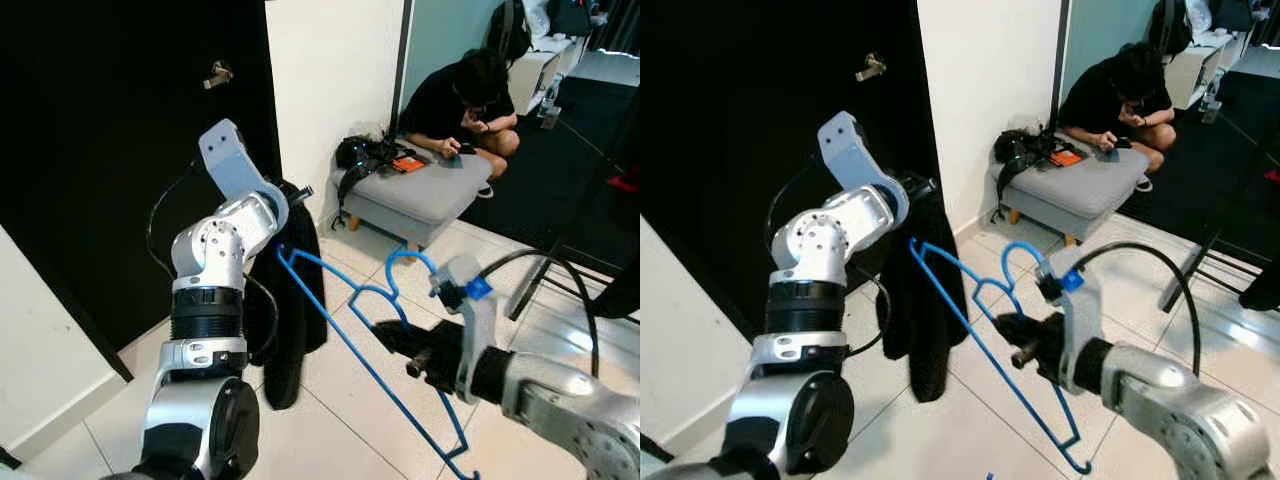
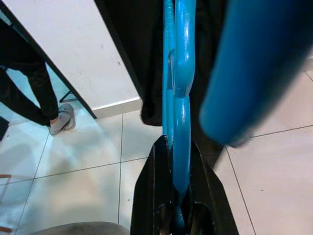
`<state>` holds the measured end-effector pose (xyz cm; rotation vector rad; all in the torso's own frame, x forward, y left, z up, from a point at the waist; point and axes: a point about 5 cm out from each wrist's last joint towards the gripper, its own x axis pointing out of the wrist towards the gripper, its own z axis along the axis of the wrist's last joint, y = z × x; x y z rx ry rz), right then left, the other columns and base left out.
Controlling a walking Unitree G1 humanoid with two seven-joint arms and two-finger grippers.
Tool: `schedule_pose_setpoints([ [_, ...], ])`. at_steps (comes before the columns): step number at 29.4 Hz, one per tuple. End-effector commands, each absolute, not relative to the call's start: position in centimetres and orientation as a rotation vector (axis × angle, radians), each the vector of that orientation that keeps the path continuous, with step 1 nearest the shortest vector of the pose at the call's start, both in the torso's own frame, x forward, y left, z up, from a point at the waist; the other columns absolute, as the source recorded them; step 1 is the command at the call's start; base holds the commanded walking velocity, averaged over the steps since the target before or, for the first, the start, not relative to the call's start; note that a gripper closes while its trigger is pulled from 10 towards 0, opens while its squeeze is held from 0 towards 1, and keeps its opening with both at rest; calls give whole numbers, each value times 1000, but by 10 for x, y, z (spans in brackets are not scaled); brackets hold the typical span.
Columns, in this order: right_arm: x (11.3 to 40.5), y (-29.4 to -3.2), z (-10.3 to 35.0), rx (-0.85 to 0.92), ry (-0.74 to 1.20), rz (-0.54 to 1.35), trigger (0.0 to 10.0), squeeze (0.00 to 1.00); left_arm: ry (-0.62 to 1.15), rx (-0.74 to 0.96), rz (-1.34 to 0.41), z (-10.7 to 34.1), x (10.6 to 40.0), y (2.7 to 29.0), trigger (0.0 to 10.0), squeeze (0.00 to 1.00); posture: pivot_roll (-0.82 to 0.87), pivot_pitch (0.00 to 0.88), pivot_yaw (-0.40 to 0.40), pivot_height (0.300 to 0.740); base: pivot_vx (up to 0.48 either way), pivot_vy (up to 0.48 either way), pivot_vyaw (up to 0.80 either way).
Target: Hang hanger
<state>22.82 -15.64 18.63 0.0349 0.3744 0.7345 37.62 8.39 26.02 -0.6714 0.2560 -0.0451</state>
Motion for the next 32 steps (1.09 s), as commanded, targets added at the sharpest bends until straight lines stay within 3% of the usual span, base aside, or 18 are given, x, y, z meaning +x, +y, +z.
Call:
schedule_pose_setpoints([
  [1, 230, -151, 188, 39, 363, 752, 10000, 0, 246, -703, -67, 268, 373, 74, 10000, 0, -46, 0, 51, 740, 0, 0, 0],
  [15, 230, -152, 194, 36, 360, 772, 10000, 0, 255, -721, -22, 267, 374, 75, 10000, 0, -53, 0, 45, 740, 0, 0, 0],
  [32, 257, -165, 186, 90, 373, 596, 10000, 0, 269, -738, -40, 268, 372, 69, 10000, 0, -47, 0, 37, 740, 0, 0, 0],
])
